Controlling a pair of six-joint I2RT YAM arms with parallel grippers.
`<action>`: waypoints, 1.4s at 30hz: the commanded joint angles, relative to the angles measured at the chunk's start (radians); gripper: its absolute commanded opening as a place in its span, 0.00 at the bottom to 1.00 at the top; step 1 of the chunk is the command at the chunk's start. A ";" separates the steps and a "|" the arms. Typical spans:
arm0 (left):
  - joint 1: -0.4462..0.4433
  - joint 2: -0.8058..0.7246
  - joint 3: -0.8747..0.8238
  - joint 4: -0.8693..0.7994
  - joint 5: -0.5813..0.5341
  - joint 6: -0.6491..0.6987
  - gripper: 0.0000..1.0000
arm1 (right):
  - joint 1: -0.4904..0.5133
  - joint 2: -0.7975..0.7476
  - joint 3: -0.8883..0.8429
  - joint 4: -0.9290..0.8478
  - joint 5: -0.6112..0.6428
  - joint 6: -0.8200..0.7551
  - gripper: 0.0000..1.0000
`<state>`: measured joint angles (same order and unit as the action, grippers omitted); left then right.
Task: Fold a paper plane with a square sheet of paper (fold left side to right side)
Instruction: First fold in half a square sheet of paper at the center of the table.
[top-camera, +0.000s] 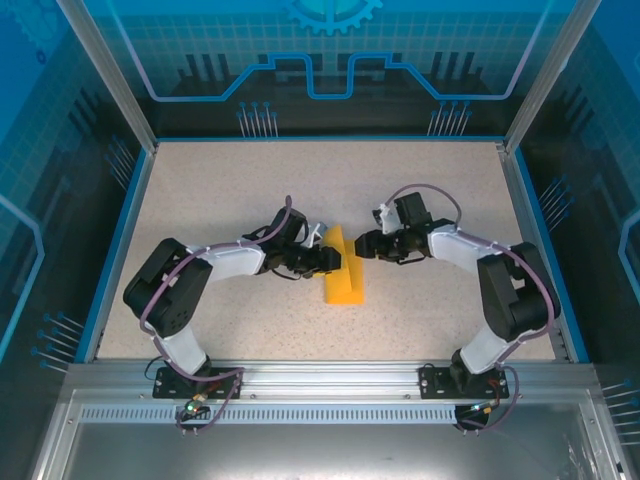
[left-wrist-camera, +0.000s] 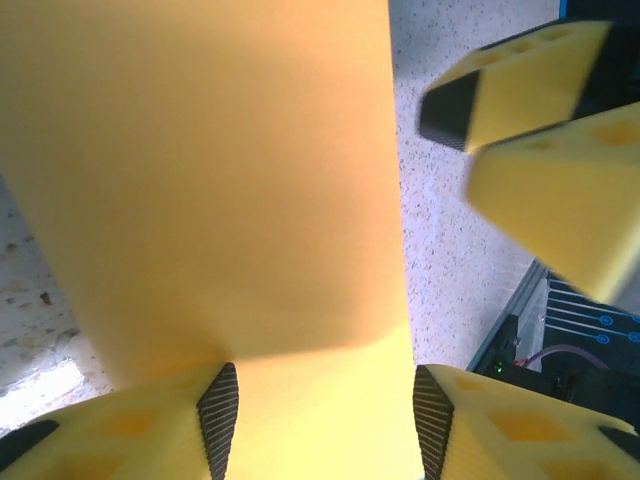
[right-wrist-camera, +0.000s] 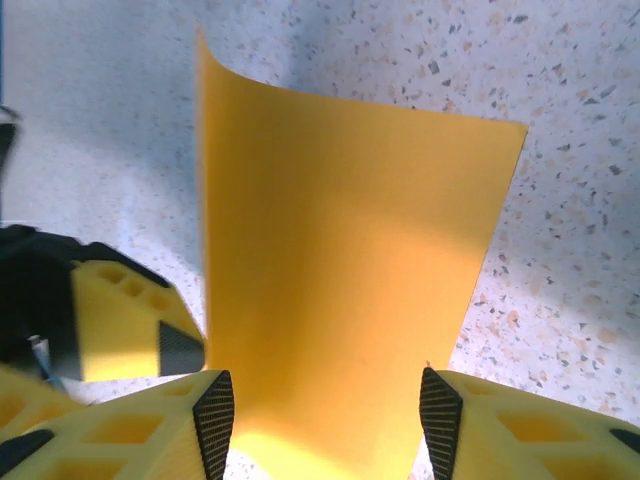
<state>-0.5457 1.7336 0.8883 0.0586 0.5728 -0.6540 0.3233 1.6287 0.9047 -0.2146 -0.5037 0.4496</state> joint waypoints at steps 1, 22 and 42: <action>-0.005 0.011 0.023 0.008 0.003 -0.001 0.47 | -0.019 -0.039 -0.055 0.078 -0.123 0.043 0.57; -0.007 -0.002 0.023 -0.018 -0.012 0.014 0.39 | 0.062 0.094 0.021 0.051 -0.157 0.065 0.21; -0.011 -0.066 0.077 -0.257 -0.268 0.015 0.59 | 0.062 0.114 0.043 -0.097 0.076 0.029 0.00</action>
<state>-0.5465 1.6382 0.9268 -0.1177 0.3622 -0.6380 0.3733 1.7199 0.9245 -0.2798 -0.4690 0.4892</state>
